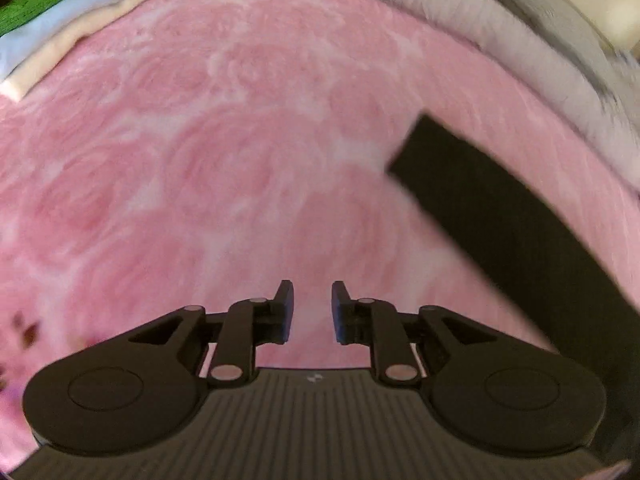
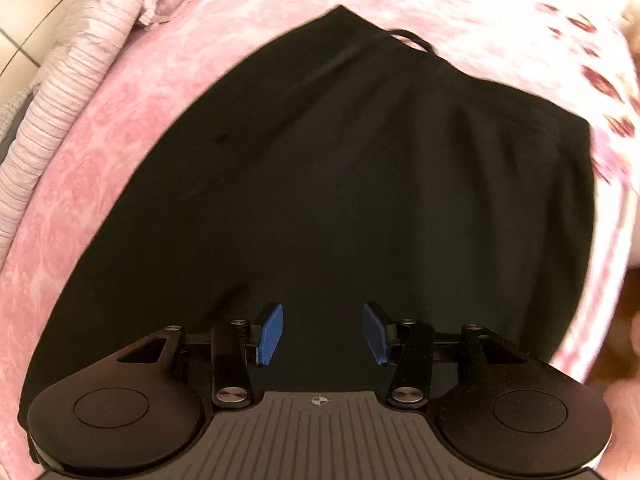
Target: Fold clothes
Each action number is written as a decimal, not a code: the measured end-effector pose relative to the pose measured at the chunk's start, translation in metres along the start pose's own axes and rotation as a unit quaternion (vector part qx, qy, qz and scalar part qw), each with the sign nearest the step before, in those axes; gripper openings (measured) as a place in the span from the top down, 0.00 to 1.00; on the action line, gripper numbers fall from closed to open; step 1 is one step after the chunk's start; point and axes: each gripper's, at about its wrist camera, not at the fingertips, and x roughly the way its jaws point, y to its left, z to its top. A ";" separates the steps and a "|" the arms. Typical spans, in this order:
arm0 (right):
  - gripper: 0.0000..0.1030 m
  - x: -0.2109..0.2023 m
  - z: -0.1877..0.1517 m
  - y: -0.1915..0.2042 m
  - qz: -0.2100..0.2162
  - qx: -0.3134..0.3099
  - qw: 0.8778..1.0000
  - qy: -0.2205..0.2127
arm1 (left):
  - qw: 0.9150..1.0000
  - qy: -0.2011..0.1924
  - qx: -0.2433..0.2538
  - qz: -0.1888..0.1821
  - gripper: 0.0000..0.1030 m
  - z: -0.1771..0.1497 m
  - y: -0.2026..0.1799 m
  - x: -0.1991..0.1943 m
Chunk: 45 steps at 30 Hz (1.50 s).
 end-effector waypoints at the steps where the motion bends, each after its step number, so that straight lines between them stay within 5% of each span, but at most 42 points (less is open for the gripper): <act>1: 0.53 -0.003 -0.007 -0.005 -0.004 0.002 1.000 0.004 | 1.000 0.007 -0.017 0.000 0.82 -0.011 0.012 -0.010; 4: 0.53 -0.009 -0.027 -0.018 -0.021 0.002 1.000 0.018 | 0.996 0.035 -0.082 -0.009 0.75 -0.048 0.040 -0.035; 8: 0.53 -0.008 -0.044 -0.028 -0.029 0.014 0.999 0.039 | 0.979 0.081 -0.184 -0.032 0.69 -0.102 0.066 -0.060; 11: 0.53 -0.005 -0.050 -0.026 -0.019 0.015 0.999 0.048 | 0.954 0.102 -0.274 -0.066 0.67 -0.139 0.073 -0.055; 14: 0.53 0.000 -0.055 -0.022 -0.010 -0.001 0.998 0.057 | 0.927 0.077 -0.356 -0.088 0.67 -0.162 0.075 -0.040; 16: 0.53 0.003 -0.058 -0.022 -0.004 -0.013 0.998 0.062 | 0.921 0.036 -0.373 -0.108 0.78 -0.161 0.072 -0.038; 17: 0.53 0.004 -0.059 -0.023 -0.001 -0.015 0.998 0.065 | 0.917 0.016 -0.381 -0.118 0.96 -0.160 0.071 -0.037; 18: 0.53 0.004 -0.060 -0.024 0.001 -0.017 0.998 0.067 | 0.924 -0.011 -0.359 -0.129 0.97 -0.154 0.066 -0.042; 20: 0.53 0.003 -0.061 -0.029 0.006 -0.019 0.997 0.071 | 0.952 -0.066 -0.260 -0.149 0.98 -0.133 0.050 -0.069; 22: 0.53 0.000 -0.059 -0.037 0.011 -0.022 0.997 0.073 | 0.967 -0.107 -0.170 -0.155 0.98 -0.119 0.036 -0.090; 25: 0.53 -0.004 -0.057 -0.052 0.016 -0.022 0.997 0.073 | 0.983 -0.129 -0.079 -0.108 0.93 -0.121 0.028 -0.093; 27: 0.53 -0.005 -0.057 -0.061 0.024 -0.021 0.997 0.074 | 0.991 -0.100 -0.070 -0.051 0.86 -0.130 0.038 -0.064; 29: 0.53 -0.007 -0.059 -0.067 0.028 -0.022 0.996 0.076 | 0.991 -0.064 -0.116 0.011 0.87 -0.137 0.055 -0.037; 33: 0.53 -0.018 -0.050 -0.080 0.044 -0.035 0.996 0.065 | 0.977 -0.126 -0.150 0.078 0.88 -0.136 0.051 -0.055; 37: 0.53 -0.046 -0.047 -0.092 0.039 -0.103 0.994 -0.008 | 0.982 -0.163 -0.077 0.051 0.81 -0.133 0.011 -0.074; 39: 0.53 -0.055 -0.046 -0.096 0.034 -0.143 0.988 -0.043 | 0.990 -0.137 -0.027 0.026 0.77 -0.134 -0.013 -0.062; 42: 0.53 -0.048 -0.045 -0.102 0.026 -0.189 0.980 -0.065 | 0.996 -0.074 0.029 0.047 0.80 -0.137 -0.041 -0.031; 45: 0.53 -0.026 -0.039 -0.116 -0.022 -0.209 0.977 -0.036 | 0.996 -0.068 0.020 0.046 0.83 -0.137 -0.067 -0.031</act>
